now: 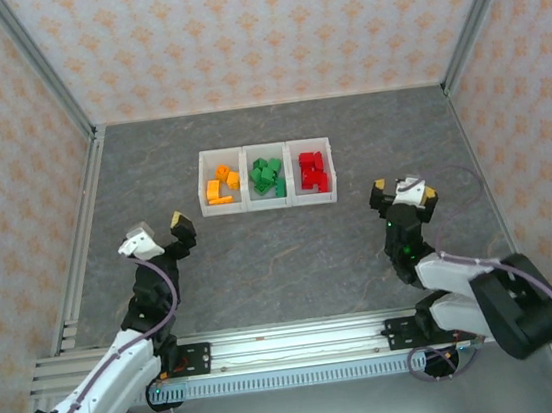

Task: Sort the legos into containers by color
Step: Reset both arms

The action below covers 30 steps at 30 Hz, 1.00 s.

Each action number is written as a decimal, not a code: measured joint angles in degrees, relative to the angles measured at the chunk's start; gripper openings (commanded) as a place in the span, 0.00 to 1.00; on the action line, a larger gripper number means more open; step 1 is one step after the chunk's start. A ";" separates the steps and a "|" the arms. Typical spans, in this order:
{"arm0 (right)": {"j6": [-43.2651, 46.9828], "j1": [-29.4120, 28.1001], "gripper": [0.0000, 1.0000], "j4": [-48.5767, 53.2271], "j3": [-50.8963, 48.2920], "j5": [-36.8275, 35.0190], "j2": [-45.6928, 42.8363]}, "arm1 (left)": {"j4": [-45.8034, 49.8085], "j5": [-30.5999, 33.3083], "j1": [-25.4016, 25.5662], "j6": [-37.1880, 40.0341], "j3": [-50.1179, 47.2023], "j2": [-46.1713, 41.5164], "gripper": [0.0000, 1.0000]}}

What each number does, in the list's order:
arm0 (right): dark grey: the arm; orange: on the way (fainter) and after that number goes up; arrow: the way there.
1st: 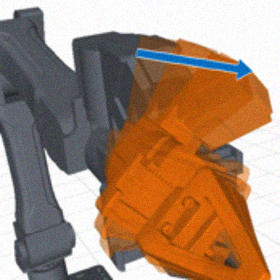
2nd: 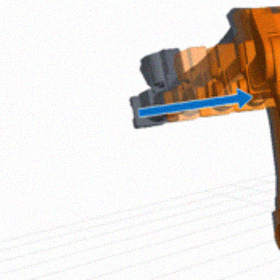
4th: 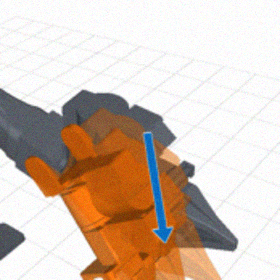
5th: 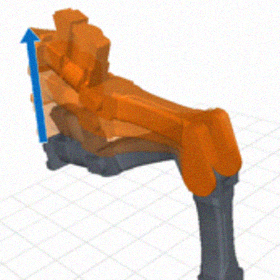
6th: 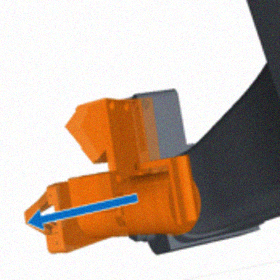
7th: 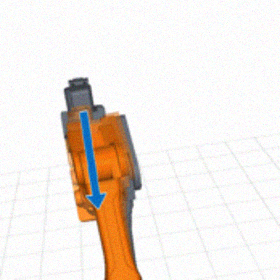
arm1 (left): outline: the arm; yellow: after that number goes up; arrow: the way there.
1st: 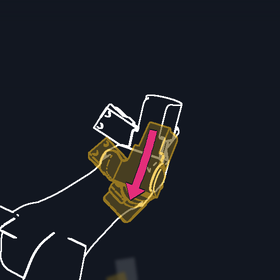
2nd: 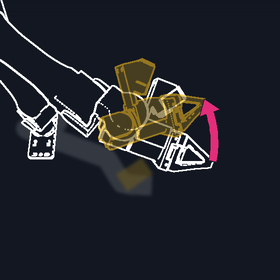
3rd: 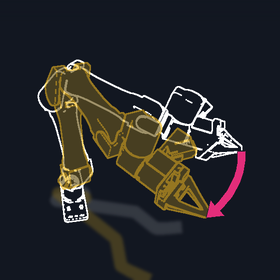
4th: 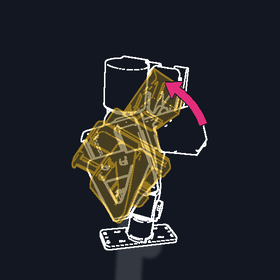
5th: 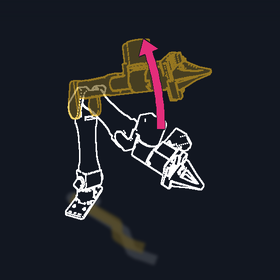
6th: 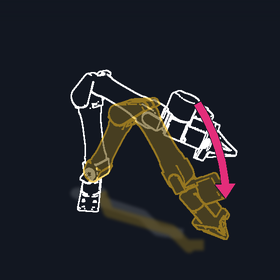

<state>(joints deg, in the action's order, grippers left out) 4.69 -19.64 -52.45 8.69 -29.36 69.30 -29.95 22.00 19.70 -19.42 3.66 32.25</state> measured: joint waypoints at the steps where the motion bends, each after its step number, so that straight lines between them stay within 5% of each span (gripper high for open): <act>1: 0.07 0.96 1.00 -1.46 -0.35 0.24 1.97 | -0.11 0.13 0.00 0.94 -0.09 -0.59 0.99; 8: 4.24 3.74 1.00 -19.50 -0.76 5.88 13.53 | -8.85 0.15 0.00 10.03 -2.91 -0.39 1.00; 14: 0.79 12.61 1.00 -29.73 -3.61 11.32 18.23 | -21.05 -0.59 -3.41 17.16 -3.13 13.81 1.00; 22: -3.28 14.97 1.00 -23.39 2.45 15.74 18.49 | -35.67 -7.04 -9.55 19.34 -1.90 36.57 1.00; 30: -4.24 14.97 1.00 -21.66 2.45 15.91 18.49 | -26.43 -17.29 -16.39 19.12 17.20 49.24 0.92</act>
<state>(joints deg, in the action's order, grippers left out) 0.45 -4.67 -74.11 11.14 -13.45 87.79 -56.38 4.71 3.31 -0.30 20.86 81.49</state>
